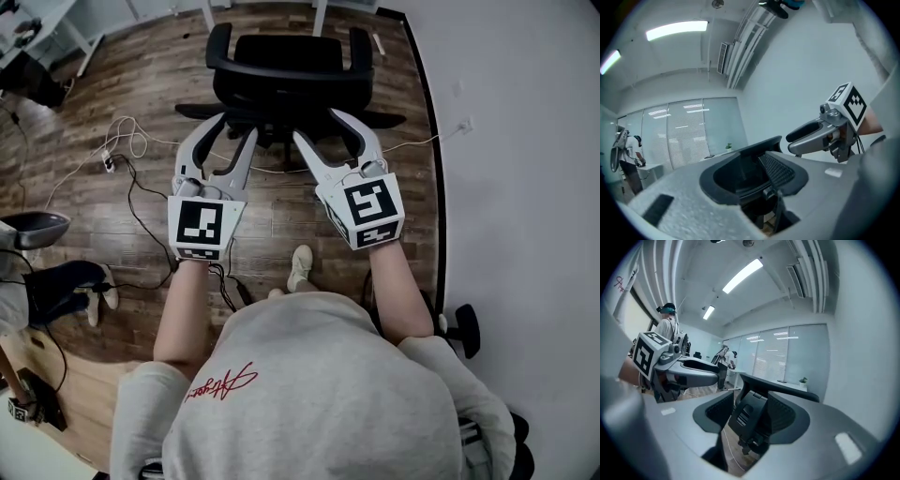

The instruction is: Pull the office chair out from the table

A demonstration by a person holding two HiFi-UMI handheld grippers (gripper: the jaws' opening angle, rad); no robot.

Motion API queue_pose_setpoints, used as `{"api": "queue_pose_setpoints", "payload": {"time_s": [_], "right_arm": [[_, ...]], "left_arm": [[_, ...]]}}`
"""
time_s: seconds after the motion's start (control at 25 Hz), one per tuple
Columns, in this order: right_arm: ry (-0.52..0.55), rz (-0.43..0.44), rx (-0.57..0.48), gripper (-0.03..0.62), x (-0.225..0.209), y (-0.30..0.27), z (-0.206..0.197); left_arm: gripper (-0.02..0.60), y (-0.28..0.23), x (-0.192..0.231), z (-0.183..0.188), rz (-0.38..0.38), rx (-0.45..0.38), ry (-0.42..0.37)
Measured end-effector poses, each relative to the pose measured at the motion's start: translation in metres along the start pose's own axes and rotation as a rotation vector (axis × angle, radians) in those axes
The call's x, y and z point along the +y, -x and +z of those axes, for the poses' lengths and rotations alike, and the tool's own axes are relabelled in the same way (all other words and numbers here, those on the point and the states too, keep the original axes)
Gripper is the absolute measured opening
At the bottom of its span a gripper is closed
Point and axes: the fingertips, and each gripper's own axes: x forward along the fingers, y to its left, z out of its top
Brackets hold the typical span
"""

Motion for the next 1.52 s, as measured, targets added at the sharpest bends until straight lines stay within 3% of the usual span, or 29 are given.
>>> {"api": "queue_pose_setpoints", "payload": {"time_s": [0.2,0.44,0.52,0.6,0.84,1.12,1.52], "right_arm": [[-0.031,-0.018,-0.074,0.184,0.003,0.01,0.019],[-0.078,-0.06,-0.161,0.123,0.004,0.026,0.044],[-0.1,-0.073,-0.179,0.094,0.003,0.031,0.052],[-0.118,-0.079,-0.181,0.019,0.002,0.035,0.056],[-0.133,-0.087,-0.195,0.0,0.003,0.047,0.073],[-0.14,-0.056,-0.221,0.0,0.01,0.058,0.09],[-0.174,-0.093,-0.239,0.0,0.008,0.07,0.096]], "left_arm": [[0.146,0.012,-0.001,0.027,0.019,-0.085,-0.013],[0.075,0.025,0.001,0.054,0.062,-0.172,-0.01],[0.058,0.028,0.0,0.061,0.053,-0.18,0.007],[0.049,0.031,-0.001,0.068,0.05,-0.192,0.015],[-0.005,0.039,-0.004,0.081,0.046,-0.209,0.024],[-0.005,0.048,-0.007,0.092,0.044,-0.219,0.038],[-0.005,0.055,-0.015,0.099,0.021,-0.216,0.04]]}}
